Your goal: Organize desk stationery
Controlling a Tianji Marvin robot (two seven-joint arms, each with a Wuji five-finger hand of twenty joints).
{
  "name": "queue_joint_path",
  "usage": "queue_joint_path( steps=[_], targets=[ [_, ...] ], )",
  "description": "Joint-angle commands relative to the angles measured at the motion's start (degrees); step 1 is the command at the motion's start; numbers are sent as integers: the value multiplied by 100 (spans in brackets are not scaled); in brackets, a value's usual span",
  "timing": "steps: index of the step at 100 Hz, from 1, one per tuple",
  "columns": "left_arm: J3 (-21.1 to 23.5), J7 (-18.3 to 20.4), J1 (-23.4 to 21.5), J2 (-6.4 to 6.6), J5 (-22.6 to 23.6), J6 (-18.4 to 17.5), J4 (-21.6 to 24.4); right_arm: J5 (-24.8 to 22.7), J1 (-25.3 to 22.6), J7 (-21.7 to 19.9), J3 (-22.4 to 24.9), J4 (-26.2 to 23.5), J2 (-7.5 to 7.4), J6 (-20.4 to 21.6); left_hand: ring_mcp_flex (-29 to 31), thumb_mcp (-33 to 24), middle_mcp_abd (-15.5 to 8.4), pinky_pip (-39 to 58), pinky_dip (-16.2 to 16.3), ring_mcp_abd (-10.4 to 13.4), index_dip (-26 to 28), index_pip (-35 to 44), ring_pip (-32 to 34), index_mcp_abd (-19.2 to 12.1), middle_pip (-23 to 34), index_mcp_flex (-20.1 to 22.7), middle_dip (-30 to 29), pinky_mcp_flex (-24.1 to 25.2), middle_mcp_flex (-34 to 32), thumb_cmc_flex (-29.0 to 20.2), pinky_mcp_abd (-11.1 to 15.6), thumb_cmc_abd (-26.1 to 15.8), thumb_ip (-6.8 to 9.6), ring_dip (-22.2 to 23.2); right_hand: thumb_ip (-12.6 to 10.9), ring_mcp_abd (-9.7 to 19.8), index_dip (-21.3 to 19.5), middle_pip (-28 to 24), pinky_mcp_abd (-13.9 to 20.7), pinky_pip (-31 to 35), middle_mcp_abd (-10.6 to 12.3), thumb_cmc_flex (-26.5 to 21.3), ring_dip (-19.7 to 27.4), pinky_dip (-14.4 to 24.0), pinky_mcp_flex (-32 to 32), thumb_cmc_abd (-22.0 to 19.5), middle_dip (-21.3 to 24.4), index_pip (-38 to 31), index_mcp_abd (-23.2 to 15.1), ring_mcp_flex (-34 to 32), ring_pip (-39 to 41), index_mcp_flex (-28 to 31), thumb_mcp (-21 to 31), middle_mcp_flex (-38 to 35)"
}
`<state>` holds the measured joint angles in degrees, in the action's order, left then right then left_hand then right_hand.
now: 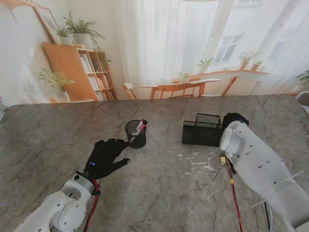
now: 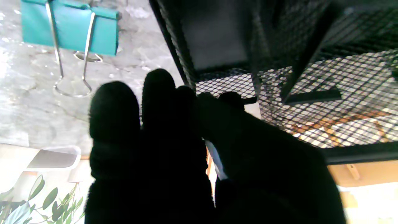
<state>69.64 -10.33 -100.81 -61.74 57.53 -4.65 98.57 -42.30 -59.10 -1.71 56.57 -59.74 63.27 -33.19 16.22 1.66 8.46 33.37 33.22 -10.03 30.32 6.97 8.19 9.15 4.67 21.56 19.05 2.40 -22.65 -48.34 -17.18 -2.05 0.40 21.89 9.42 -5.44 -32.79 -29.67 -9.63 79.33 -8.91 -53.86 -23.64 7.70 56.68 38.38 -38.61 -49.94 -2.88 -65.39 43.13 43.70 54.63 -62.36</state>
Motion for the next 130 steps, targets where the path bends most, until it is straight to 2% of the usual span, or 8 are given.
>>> queue_joint_path(
  steps=[1,18,28,38,51,76,100,130],
  targets=[
    [-20,13,-9,0,-30,15,-24,-57,18,-144,3,-41,-9,126,123,108,52,-34,38,13,2,-8,34,64,-13,55,119,39,-56,-66,107,-463,-366,23,-245,-16,110,88,249,21,-62,75,-78,-39,-59,33,-20,-163,37,178,181,-189,-154,143],
    [-24,14,-4,-1,-39,10,-30,-77,36,-190,7,-8,-26,246,136,115,44,-32,42,16,0,-11,38,75,-6,52,122,30,-77,-76,109,-461,-370,24,-251,-31,67,111,87,209,-38,264,-143,209,-490,75,-99,75,71,463,425,-500,-199,574],
    [-21,1,-9,-3,-43,8,-32,-132,33,-255,2,-9,-54,341,132,112,39,-33,42,19,-1,-11,37,77,-7,53,123,29,-77,-86,110,-461,-370,24,-288,-15,-284,-57,81,155,-47,439,-82,462,-593,39,36,670,109,579,581,-565,-169,972],
    [-21,-30,-11,-5,-39,5,-48,-164,28,-290,6,-25,-68,380,139,111,44,-30,44,19,-1,-7,41,89,-2,62,126,27,-89,-90,114,-474,-370,25,-385,11,-442,-166,50,154,-82,598,-115,579,-682,-102,100,1110,180,661,676,-658,-199,1345],
    [-26,-53,-8,-7,-39,0,-66,-239,-16,-351,78,-120,-97,491,135,112,46,-32,43,10,-3,-8,39,97,-4,62,126,30,-88,-96,113,-474,-371,24,-699,59,-961,-370,-30,220,-93,930,-249,784,-812,-363,459,1979,282,763,863,-738,-292,1815],
    [-30,-87,-9,-10,-44,-25,-79,-502,-251,-514,449,-563,-168,729,137,118,36,-32,43,21,-5,-7,40,110,-3,68,128,28,-91,-87,115,-473,-372,25,-754,56,-1003,-260,-136,307,-156,1339,-411,883,-924,-436,572,2346,324,877,1040,-1254,-470,2249],
    [-28,-154,-27,-17,-42,-39,-86,-960,-815,-608,1182,-1423,-234,1064,128,117,46,-34,42,17,-7,-8,37,119,-4,66,130,36,-88,-75,111,-465,-371,24,-780,-111,-972,-110,-355,365,-271,1361,-493,1083,-1364,-576,611,2764,498,1276,1097,-1589,-676,2639],
    [22,-277,-119,-31,-35,-66,-39,-1299,-2131,-816,2403,-3011,-296,2334,133,116,35,-32,46,17,-8,-6,38,106,-4,67,129,38,-91,-65,105,-471,-370,25,-730,-205,-1087,-97,-582,408,-347,1673,-572,1559,-2033,-774,532,2831,443,1827,1075,-1536,-1279,2789]
  ],
)
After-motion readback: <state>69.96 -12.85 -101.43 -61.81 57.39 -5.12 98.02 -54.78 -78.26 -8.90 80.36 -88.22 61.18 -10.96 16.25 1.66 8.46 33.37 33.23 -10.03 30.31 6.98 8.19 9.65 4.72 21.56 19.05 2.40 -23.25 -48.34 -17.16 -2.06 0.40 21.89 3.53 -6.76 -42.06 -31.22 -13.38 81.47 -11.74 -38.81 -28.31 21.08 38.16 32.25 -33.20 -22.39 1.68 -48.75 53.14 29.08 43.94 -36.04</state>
